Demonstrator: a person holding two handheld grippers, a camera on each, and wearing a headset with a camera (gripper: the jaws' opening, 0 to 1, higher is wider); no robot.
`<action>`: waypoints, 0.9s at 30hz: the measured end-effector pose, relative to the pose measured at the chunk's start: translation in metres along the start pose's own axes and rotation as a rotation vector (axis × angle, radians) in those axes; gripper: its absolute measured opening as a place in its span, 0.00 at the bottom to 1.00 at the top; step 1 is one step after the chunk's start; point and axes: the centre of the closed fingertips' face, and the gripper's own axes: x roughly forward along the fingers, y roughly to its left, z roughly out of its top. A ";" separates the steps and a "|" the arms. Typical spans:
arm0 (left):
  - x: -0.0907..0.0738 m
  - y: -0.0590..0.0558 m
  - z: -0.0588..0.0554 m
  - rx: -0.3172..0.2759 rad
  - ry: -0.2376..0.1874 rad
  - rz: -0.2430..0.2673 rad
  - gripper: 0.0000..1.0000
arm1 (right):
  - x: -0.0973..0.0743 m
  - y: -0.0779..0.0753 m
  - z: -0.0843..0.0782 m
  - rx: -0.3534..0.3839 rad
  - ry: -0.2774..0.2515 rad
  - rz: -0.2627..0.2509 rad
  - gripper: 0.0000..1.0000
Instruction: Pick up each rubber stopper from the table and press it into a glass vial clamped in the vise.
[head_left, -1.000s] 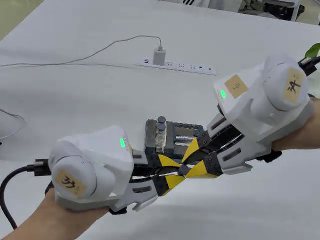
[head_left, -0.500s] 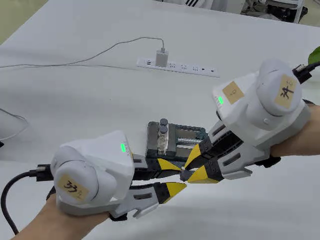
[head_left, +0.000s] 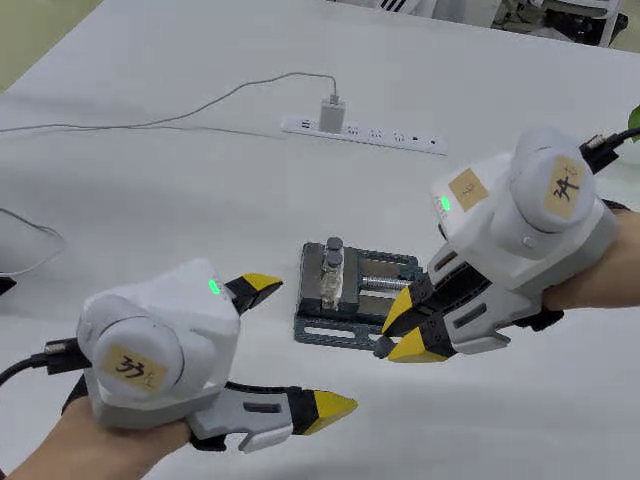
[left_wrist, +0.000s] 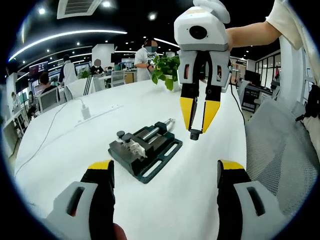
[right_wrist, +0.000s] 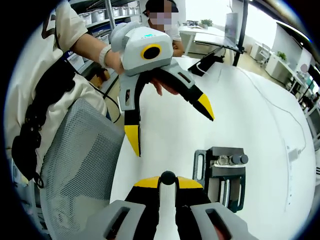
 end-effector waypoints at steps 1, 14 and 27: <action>-0.001 0.003 -0.001 -0.009 0.003 0.015 0.87 | 0.000 -0.001 0.000 -0.001 0.002 0.000 0.06; -0.009 0.013 -0.012 -0.033 0.023 0.068 0.99 | 0.004 -0.028 -0.002 -0.022 0.044 -0.015 0.05; -0.010 0.015 -0.019 -0.058 0.038 0.076 0.99 | 0.007 -0.059 0.002 -0.120 0.146 -0.013 0.05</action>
